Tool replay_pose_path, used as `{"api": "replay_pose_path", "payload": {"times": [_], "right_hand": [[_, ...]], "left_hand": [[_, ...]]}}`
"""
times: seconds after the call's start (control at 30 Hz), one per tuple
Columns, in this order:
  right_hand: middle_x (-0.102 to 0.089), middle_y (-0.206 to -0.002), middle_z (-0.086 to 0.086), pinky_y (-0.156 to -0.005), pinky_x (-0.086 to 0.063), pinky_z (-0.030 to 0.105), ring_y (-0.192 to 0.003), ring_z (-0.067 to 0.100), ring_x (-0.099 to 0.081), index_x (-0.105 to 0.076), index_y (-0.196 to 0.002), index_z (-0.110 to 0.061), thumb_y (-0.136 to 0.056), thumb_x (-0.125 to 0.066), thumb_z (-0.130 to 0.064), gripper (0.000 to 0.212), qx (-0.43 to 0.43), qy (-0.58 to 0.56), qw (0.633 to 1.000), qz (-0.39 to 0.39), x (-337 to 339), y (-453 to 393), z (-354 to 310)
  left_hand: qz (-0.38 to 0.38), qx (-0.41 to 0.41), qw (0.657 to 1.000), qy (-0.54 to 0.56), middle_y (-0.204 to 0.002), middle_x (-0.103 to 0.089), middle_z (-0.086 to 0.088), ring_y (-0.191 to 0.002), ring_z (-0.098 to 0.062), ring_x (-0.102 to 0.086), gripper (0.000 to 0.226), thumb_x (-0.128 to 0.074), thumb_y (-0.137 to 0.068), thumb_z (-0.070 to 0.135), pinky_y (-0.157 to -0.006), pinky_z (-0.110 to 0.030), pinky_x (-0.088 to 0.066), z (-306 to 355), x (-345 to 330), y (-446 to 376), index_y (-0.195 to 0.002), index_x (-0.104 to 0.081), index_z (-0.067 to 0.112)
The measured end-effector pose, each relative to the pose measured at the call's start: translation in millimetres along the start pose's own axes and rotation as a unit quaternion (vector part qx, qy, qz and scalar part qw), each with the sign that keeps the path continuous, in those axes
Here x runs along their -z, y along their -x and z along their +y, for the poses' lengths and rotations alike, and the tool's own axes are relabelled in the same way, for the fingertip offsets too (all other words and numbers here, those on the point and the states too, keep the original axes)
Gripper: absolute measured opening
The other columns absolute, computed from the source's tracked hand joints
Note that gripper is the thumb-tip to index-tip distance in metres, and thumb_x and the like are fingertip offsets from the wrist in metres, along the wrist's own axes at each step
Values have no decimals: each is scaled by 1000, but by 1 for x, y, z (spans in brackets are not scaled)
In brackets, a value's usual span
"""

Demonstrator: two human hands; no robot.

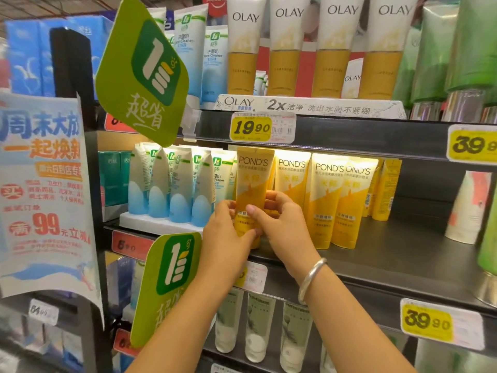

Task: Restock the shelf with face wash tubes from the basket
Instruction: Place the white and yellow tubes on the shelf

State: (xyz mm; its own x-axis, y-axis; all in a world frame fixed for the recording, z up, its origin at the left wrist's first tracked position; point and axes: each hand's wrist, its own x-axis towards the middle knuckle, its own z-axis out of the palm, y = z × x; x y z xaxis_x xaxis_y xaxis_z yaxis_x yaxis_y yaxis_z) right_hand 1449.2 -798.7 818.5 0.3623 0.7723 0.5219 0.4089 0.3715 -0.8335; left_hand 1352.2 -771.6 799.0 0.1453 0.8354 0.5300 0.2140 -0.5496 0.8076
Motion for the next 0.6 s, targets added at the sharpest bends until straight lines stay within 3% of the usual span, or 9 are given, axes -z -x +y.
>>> {"api": "replay_pose_path", "payload": {"times": [0.07,0.13,0.23,0.4,0.53,0.6], "right_hand": [[-61,-107,-2,-81,-56,31,-99,14,-60,-51,-114,-23,-84,-63,-28,32,11,8,1000,22,3,4,-1],[-61,-99,-6,-74,-54,23,-92,8,-60,-51,-111,-24,-86,-59,-30,26,33,20,998,52,8,9,-3],[-62,-92,-11,-73,-54,22,-88,6,-61,-54,-99,-26,-89,-56,-28,10,48,20,994,91,18,21,-5],[-66,-86,2,-68,-56,26,-75,14,-65,-60,-89,-22,-91,-53,-18,8,16,-42,995,84,34,57,-12],[-67,-75,-3,-61,-54,20,-66,7,-64,-63,-90,-20,-92,-51,-18,11,-20,-45,993,109,53,101,-8],[-66,-69,-7,-57,-51,17,-59,4,-61,-63,-86,-20,-91,-52,-16,13,-57,-50,988,133,63,129,-1]], "left_hand": [[21,-16,999,-31,-122,-48,4,-100,-2,-42,59,-69,-80,24,-82,-16,-39,1,0,5,-130,-38,22],[61,-45,996,-51,-130,-43,2,-104,-2,-37,59,-67,-82,24,-84,-15,-35,5,1,14,-132,-36,23],[79,-83,993,-8,-126,-46,2,-107,-7,-49,45,-64,-84,21,-84,-15,-43,12,3,28,-124,-43,24],[-14,-81,989,127,-85,-60,11,-73,6,-59,26,-63,-84,16,-62,-5,-46,25,3,49,-94,-49,36],[-98,-37,974,203,-75,-61,5,-70,-15,-64,21,-62,-84,13,-68,-26,-53,21,-4,77,-86,-54,31],[-145,-11,961,234,-73,-62,5,-69,-16,-62,18,-62,-85,13,-67,-26,-53,14,-10,97,-83,-56,29]]}}
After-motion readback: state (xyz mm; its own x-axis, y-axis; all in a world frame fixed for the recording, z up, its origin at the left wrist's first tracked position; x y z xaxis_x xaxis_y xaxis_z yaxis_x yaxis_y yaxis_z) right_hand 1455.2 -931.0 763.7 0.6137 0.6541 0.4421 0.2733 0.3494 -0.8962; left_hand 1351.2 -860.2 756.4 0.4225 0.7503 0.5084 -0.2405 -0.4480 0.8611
